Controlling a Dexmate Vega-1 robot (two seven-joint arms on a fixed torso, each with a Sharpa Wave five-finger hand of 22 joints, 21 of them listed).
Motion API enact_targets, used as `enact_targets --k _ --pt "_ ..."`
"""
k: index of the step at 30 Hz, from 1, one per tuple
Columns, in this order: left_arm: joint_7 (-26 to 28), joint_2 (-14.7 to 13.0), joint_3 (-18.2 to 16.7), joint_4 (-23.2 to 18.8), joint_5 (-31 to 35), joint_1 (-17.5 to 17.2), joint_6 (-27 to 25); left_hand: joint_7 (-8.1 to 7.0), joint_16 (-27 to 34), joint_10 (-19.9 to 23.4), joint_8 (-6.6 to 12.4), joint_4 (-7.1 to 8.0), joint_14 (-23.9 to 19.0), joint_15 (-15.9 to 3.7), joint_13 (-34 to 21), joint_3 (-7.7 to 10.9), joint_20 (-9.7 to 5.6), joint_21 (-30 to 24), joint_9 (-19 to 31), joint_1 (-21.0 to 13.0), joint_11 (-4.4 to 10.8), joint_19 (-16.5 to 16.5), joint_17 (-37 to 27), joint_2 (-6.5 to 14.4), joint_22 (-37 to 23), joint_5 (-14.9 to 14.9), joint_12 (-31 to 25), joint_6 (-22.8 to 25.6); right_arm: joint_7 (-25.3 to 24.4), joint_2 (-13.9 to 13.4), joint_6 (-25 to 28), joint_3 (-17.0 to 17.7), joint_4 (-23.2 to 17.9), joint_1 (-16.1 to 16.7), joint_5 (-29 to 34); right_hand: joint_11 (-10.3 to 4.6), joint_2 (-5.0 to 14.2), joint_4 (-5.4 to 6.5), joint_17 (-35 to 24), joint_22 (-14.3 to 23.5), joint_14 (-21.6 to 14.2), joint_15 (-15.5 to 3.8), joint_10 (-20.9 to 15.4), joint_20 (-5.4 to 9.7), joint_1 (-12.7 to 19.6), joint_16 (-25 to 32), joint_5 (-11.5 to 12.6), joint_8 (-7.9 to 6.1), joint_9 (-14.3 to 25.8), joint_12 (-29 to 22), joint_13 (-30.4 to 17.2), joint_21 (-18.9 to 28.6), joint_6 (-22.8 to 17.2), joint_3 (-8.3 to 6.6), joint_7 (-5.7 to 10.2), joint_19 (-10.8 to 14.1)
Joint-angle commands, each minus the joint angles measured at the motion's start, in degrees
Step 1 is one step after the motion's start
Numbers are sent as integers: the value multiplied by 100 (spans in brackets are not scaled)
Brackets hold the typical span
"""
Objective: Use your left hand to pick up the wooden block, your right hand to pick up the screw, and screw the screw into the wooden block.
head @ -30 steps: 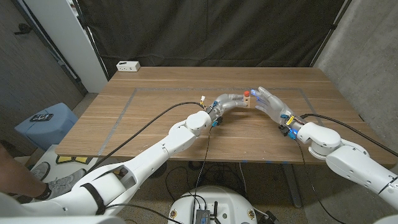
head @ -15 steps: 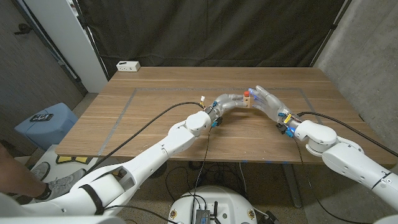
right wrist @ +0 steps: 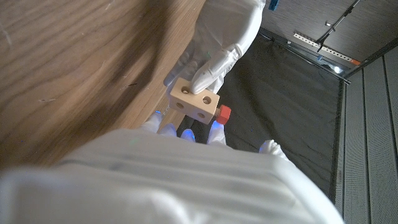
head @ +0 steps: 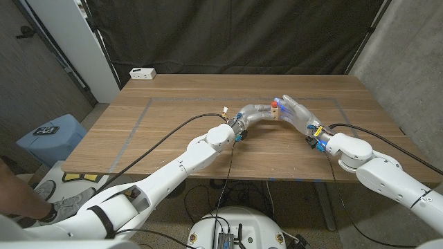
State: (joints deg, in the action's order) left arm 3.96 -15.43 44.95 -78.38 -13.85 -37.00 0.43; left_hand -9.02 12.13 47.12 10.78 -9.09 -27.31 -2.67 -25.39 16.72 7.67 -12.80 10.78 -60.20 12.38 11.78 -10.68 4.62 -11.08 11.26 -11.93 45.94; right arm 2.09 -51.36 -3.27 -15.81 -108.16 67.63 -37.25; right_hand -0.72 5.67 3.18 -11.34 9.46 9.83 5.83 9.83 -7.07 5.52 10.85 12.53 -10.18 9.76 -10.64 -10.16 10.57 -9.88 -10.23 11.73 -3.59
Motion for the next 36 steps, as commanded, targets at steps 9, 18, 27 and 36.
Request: enact_targets --k 9,18,27,36 --pt "-49 19 -11 96 -31 50 5 6 12 58 43 41 10 -276 -11 4 36 -19 29 26 3 37 -11 47 -5 35 -40 1 -38 -77 32 -7 -89 26 0 45 18 80 -24 33 1108 16 1147 -6 -121 59 31 -76 28 -7 -13 29 -198 9 -32 -27" --pt "-78 22 -11 118 -51 63 0 -3 12 53 43 38 13 -276 -11 2 37 -20 30 25 3 39 -11 46 -5 38 -40 -2 -91 -89 95 9 -136 60 -41 48 16 97 -25 32 1110 14 1150 -6 -143 59 35 -89 28 -9 -13 28 -272 13 -50 -34" --pt "-70 18 -21 121 -60 55 10 4 13 57 47 39 7 -273 -13 -2 35 -19 30 32 2 37 -9 42 -5 40 -43 6 -123 -136 138 35 -182 106 -50 48 15 105 -23 32 1114 15 1153 -9 -151 57 40 -89 27 -11 -13 28 -309 11 -58 -38" --pt "-86 32 -18 159 -68 61 43 -2 11 50 49 36 11 -282 -10 -3 34 -19 30 32 3 37 -8 41 -5 41 -39 10 -181 -199 169 101 -285 205 -70 54 14 109 -21 32 1112 14 1150 -14 -155 58 43 -88 27 -14 -13 28 -331 9 -57 -39"
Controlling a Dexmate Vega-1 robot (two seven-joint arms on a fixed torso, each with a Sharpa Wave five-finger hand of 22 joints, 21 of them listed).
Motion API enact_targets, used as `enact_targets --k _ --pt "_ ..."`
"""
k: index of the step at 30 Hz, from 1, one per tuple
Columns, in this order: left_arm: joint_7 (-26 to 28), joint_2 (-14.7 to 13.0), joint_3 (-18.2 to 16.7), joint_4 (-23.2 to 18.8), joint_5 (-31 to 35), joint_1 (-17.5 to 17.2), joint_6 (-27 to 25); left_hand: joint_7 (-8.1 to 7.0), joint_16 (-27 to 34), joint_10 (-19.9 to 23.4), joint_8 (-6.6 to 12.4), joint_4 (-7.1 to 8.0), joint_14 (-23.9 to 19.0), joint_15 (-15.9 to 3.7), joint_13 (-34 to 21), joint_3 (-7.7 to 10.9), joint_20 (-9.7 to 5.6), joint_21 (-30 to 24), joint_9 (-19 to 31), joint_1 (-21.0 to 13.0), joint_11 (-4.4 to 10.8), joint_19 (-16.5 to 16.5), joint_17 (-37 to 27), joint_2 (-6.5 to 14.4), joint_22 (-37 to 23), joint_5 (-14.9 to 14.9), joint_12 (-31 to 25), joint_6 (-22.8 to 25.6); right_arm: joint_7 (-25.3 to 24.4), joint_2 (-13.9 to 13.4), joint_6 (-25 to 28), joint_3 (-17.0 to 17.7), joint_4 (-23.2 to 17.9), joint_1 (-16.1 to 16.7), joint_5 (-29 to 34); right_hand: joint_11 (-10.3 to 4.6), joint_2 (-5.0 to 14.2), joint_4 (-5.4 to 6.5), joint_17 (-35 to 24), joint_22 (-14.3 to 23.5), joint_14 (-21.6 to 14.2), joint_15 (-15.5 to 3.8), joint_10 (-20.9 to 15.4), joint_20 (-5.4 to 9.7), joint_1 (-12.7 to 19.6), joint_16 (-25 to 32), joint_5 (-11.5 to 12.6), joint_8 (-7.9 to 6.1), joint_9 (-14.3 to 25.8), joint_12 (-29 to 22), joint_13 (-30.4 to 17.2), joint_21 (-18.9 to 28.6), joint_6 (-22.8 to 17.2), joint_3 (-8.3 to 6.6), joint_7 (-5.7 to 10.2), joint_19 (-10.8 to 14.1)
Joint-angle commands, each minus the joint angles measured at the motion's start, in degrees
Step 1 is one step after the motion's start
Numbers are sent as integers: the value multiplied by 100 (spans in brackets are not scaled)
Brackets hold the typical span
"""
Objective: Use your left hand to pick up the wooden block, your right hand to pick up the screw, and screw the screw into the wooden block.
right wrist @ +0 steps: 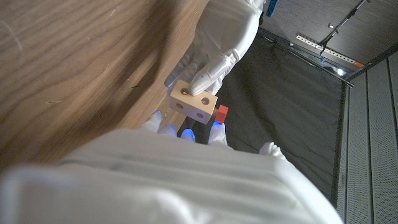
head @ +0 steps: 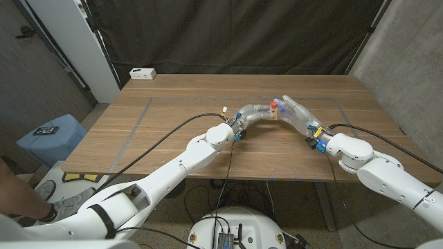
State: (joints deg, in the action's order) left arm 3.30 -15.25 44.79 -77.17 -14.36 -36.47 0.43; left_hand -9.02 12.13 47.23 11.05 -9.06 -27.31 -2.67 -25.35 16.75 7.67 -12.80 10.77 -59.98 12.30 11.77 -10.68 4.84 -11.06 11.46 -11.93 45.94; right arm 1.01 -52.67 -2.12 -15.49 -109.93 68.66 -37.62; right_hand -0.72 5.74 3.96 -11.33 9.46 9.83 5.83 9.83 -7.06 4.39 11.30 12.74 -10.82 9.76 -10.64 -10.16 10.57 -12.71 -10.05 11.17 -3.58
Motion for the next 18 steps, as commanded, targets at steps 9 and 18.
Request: enact_targets --k 9,18 --pt "-5 8 -5 27 -9 6 41 -1 12 42 19 32 8 -275 -13 -9 39 -19 30 10 9 38 -8 19 -7 22 -40 3 -130 -107 86 135 -216 205 -71 51 8 33 -20 32 1114 16 1138 -14 -41 11 26 -26 27 -21 -12 29 -79 -13 12 -41" --pt "-17 -1 -3 23 3 20 45 1 11 30 18 36 12 -279 -12 -10 39 -19 30 17 8 36 -9 25 -7 24 -36 -2 -188 -195 100 231 -345 344 -60 53 10 34 -17 31 1115 16 1129 -15 -38 9 31 -28 27 -24 -12 28 -116 -19 17 -46"
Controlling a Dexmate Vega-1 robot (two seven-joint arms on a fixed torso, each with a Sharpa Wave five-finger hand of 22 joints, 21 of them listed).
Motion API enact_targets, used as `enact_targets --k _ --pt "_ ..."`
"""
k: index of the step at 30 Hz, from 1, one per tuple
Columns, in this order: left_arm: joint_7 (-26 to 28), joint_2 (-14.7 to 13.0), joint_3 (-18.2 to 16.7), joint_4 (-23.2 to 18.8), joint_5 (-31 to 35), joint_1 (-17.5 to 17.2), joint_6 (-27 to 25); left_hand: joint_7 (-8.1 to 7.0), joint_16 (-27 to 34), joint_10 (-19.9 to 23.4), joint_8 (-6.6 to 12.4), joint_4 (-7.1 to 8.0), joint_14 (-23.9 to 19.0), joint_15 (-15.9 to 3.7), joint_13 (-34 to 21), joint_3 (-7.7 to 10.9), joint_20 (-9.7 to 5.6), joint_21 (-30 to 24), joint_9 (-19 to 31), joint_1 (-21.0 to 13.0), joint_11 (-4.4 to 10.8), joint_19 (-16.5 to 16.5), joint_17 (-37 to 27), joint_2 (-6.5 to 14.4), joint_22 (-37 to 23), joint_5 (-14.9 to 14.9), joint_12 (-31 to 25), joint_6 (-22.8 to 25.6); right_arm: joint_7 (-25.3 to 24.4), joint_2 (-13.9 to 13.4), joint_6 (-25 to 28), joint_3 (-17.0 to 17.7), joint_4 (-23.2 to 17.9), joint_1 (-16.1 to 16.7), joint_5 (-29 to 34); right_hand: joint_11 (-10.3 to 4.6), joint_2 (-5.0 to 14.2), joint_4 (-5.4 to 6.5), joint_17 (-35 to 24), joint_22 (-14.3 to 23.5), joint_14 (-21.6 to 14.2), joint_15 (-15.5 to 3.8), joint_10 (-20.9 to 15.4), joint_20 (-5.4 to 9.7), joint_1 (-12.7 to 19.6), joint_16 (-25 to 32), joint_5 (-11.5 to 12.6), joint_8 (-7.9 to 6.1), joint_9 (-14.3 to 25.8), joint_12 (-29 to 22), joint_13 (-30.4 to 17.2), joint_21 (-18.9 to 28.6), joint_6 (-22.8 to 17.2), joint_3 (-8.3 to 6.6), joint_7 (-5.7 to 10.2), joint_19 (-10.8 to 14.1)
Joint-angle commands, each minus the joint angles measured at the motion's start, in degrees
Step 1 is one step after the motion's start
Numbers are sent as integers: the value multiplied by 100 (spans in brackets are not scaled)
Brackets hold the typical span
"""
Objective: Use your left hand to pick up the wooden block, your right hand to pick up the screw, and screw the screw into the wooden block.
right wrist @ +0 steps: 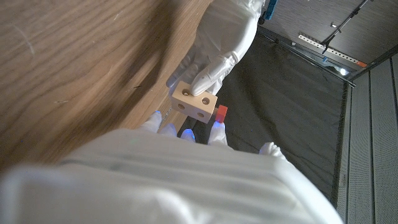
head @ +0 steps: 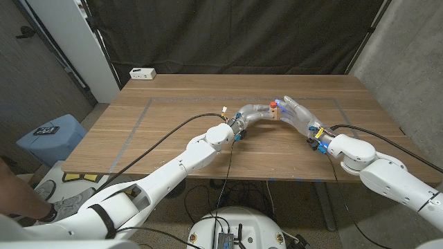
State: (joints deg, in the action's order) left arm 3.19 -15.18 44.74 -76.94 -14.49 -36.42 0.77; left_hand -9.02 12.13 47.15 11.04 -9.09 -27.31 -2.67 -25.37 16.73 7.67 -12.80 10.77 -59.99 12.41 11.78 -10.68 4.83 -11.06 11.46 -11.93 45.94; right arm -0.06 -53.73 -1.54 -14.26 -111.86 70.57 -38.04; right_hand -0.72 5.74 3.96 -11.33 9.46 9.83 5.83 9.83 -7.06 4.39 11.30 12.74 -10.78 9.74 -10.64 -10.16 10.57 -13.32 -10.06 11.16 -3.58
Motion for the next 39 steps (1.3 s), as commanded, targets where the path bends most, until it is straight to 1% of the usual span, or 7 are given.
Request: enact_targets --k 1,24,31,39 --pt "-7 -7 0 1 13 15 11 1 11 49 20 40 14 -282 -10 -8 38 -19 30 19 -4 37 -10 28 -8 24 -41 1 -78 -96 38 116 -158 164 -15 54 10 34 -16 31 1116 17 1125 -18 -38 9 32 -33 30 -26 -12 27 -61 -20 19 -49" --pt "12 -40 5 -88 26 -19 -39 6 16 55 27 31 0 -276 -10 -11 32 -20 30 15 -2 40 -8 24 -8 27 -45 17 -125 -286 145 309 -436 446 -12 30 11 33 -7 31 1117 18 1098 -19 -27 6 43 -28 30 -33 -11 25 -155 -40 52 -66" --pt "18 -52 9 -124 33 -31 -52 14 15 67 26 29 3 -279 -9 -11 36 -19 30 12 -4 38 -7 23 -8 27 -49 14 -41 -356 130 370 -473 521 -22 25 10 33 -5 31 1122 20 1101 -12 -24 3 45 -19 30 -30 -11 24 -162 -45 58 -73" --pt "21 -63 15 -161 38 -50 -58 -1 16 58 29 31 0 -276 -11 -16 36 -20 30 19 -3 41 -8 21 -7 26 -47 21 -25 -342 89 430 -490 586 -54 19 10 36 -4 31 1118 21 1083 -10 -26 5 48 -17 30 -36 -11 17 -183 -48 77 -95"
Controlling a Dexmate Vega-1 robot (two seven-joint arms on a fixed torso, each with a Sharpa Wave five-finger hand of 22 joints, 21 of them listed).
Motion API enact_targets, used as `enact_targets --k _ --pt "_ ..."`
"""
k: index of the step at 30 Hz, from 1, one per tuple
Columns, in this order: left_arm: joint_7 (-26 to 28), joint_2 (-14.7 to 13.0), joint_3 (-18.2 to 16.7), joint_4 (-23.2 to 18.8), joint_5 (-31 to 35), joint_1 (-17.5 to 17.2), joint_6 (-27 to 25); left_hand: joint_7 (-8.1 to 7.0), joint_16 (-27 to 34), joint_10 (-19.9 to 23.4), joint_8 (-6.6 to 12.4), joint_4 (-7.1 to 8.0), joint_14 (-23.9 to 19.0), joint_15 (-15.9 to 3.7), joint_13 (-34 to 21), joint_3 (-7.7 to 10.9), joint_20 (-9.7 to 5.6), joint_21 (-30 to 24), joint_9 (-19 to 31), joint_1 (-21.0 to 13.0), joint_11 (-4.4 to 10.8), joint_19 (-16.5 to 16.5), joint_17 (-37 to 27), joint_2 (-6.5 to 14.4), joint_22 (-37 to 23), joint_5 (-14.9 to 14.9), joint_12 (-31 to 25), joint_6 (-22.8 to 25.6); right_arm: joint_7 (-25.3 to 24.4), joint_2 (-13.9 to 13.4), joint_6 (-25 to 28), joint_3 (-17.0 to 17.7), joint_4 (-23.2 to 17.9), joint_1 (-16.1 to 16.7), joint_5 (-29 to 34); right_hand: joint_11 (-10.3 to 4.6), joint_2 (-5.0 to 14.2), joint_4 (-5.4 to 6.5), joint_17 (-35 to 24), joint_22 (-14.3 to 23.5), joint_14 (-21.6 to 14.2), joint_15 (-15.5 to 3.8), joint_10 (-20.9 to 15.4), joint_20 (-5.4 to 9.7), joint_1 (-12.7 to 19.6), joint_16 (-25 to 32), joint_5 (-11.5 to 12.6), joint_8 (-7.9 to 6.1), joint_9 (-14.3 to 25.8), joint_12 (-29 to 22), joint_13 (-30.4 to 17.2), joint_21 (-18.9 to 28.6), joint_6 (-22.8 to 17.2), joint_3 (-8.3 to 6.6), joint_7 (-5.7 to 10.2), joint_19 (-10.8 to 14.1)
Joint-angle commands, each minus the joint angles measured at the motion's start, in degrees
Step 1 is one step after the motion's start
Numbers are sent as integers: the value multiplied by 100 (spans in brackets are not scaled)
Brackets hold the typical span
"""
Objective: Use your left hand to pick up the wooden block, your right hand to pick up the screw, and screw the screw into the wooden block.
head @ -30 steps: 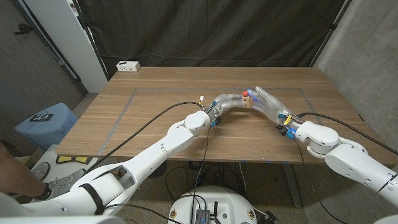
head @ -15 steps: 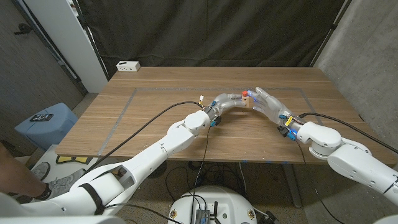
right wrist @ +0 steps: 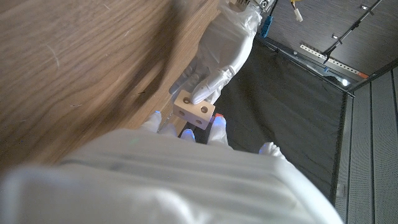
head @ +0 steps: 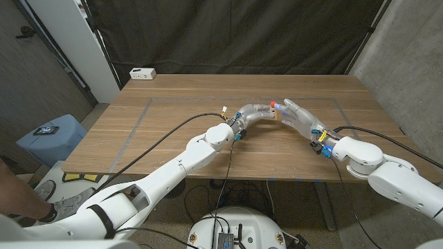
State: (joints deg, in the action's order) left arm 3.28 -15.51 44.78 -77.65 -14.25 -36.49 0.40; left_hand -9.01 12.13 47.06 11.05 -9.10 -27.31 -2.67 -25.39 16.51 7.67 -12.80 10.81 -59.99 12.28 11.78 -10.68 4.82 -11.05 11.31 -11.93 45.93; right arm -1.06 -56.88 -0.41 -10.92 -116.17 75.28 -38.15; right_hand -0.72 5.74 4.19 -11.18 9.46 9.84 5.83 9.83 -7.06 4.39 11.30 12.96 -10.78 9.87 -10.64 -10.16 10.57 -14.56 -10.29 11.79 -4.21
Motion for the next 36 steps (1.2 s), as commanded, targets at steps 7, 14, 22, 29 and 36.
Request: enact_targets --k 7,14,22,29,36 --pt "23 -51 7 -141 14 -74 -33 10 16 69 29 31 -2 -278 -7 6 37 -20 26 20 8 41 -7 18 -8 41 -46 24 -15 -13 -69 241 -86 278 -68 12 13 14 -18 31 1104 14 1051 -8 -24 10 28 -19 18 -46 -11 22 -87 -31 0 -26" --pt "3 -69 5 -160 12 -76 -21 13 15 74 26 31 4 -278 -7 8 35 -20 26 17 10 42 -8 25 -8 41 -48 16 -60 63 -141 325 -20 342 -53 31 17 11 -14 31 1071 27 996 -8 -16 20 32 -14 18 -62 -11 28 -102 -41 -17 -18" --pt "-15 -106 7 -212 27 -80 -40 23 16 75 31 23 -1 -277 -7 10 32 -20 26 6 9 41 -6 22 -8 41 -48 29 -127 266 -207 271 135 242 -25 32 20 2 -9 31 1062 32 975 -11 2 19 35 4 18 -62 -11 32 -88 -55 7 -8" --pt "-45 -123 2 -232 15 -81 -36 20 15 77 27 22 3 -271 -4 10 32 -20 25 3 7 41 -6 22 -8 40 -47 21 -109 324 -173 182 215 82 21 39 18 -10 -4 30 1064 35 993 -10 18 14 37 40 18 -48 -11 33 -7 -66 14 -6" --pt "-73 -121 6 -216 13 -79 1 20 15 67 31 20 2 -275 -2 10 34 -20 25 -2 6 43 -7 22 -8 39 -42 31 -100 386 -184 104 283 -36 54 35 10 -21 -1 30 1060 37 1003 -9 32 11 36 83 19 -39 -12 33 120 -75 20 -7"
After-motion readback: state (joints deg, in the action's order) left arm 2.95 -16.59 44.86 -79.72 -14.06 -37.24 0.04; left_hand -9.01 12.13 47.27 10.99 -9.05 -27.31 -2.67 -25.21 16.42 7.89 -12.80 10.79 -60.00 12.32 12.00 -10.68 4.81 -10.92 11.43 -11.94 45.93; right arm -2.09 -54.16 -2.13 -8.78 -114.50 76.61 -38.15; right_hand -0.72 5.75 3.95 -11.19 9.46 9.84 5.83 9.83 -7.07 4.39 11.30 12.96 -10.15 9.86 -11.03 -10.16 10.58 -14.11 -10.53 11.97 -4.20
